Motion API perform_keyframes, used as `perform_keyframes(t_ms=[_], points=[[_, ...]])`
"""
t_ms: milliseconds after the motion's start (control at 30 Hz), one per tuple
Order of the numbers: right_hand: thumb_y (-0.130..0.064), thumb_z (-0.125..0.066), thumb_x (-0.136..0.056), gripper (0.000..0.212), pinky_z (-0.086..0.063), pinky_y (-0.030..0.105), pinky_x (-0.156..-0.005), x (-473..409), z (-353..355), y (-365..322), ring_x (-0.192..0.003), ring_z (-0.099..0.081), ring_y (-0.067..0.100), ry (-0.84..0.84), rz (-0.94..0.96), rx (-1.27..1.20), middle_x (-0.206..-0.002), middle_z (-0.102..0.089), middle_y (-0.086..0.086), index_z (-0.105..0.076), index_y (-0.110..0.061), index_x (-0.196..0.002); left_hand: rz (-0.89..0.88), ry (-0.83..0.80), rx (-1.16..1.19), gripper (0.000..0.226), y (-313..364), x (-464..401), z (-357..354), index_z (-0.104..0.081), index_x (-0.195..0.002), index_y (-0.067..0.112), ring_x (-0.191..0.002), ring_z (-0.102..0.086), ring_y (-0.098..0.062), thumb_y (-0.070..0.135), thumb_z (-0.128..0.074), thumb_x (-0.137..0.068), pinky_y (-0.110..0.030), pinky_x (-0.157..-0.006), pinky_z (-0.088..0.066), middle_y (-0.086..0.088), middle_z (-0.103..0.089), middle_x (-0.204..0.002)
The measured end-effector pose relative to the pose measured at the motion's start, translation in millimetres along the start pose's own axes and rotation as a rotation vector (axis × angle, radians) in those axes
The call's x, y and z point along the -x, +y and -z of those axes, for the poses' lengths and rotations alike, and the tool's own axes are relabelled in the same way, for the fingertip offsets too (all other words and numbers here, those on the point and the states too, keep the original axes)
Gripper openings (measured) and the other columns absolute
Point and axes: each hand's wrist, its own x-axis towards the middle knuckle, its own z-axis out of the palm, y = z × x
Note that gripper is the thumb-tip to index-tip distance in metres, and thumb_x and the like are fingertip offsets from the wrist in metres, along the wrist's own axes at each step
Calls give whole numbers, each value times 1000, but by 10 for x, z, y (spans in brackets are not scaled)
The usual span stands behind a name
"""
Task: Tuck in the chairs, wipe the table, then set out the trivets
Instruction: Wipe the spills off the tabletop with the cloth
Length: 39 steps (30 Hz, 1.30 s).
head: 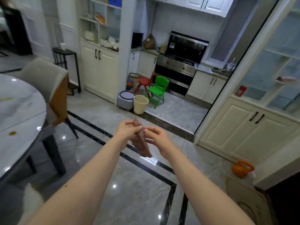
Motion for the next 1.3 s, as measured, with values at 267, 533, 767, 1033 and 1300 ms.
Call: perform_keyframes(t_ms=[267, 533, 767, 1033, 1300], points=[[-33, -65, -88, 23, -53, 24, -74, -740, -332, -62, -87, -65, 11, -271, 14, 92, -94, -69, -2, -65, -14, -103, -48, 292, 203, 40, 259, -652, 457, -49, -121, -3, -88, -62, -27, 6, -66, -85, -28, -60, -54, -21, -60, -110], [-17, -64, -90, 8, -55, 28, -71, -1665, -1081, -297, -75, -64, 15, -343, 45, 100, -85, -66, 7, -62, -9, -92, -29, 512, 496, 34, 495, -1333, 1269, -52, -119, -3, -95, -64, -31, -1, -61, -87, -31, -79, -53, -24, -60, -116], [-18, -60, -93, 12, -56, 29, -68, -2400, -1782, -551, -75, -64, 20, -332, -89, 1, -85, -65, 11, -63, -7, -90, -90, 543, 142, 22, 574, -1646, 1811, -52, -113, 1, -68, -58, -18, 4, -56, -91, -24, -59, -54, -17, -59, -90], [-22, -58, -94, 21, -52, 29, -75, -3025, -2534, -615, -83, -60, 18, -644, -128, 152, -90, -64, 7, -64, -7, -108, -164, 696, -383, 46, 308, -2074, 2511, -46, -129, 21, -107, -54, -19, -3, -49, -90, -31, -91, -49, -7, -52, -122], [-23, -54, -96, 28, -53, 33, -85, -3521, -3476, -852, -98, -60, 18, -1125, 57, 515, -106, -65, 9, -62, -7, -119, -22, 843, -759, 40, 214, -2143, 3288, -55, -126, 16, -133, -33, -27, 2, -50, -89, -38, -112, -29, -5, -36, -145]])
